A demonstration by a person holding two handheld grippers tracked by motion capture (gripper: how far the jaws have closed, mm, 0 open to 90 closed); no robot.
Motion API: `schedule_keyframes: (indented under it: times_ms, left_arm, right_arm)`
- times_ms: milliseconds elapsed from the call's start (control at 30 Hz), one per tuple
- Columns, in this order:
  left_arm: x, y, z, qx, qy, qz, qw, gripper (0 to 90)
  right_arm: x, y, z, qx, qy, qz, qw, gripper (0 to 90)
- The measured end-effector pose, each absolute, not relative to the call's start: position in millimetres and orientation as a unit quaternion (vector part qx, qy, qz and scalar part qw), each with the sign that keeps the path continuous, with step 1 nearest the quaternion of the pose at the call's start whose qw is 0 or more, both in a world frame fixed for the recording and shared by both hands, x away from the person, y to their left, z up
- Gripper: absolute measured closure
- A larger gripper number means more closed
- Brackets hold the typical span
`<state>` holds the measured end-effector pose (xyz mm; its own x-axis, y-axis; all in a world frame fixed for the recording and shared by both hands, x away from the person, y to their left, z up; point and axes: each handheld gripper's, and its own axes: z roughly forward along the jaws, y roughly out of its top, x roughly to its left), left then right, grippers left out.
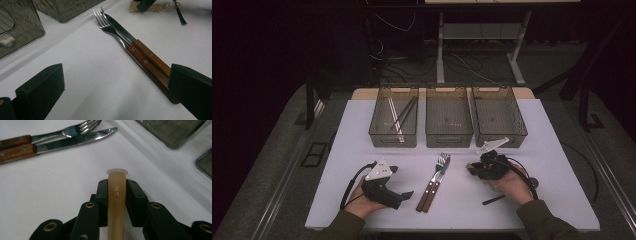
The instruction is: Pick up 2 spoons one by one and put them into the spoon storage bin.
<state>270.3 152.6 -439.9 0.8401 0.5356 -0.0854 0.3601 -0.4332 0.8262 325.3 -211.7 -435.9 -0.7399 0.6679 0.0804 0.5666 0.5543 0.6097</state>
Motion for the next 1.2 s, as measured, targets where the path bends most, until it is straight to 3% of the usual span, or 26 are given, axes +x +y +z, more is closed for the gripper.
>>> schedule_keyframes:
  times_ms: [1200]
  left_arm:
    - [270.3,151.0,-440.8,0.842,0.263,0.091,0.463,0.1]
  right_arm:
    - [332.9,-235.0,-391.5,0.366,0.820,0.431,0.084,73.8]
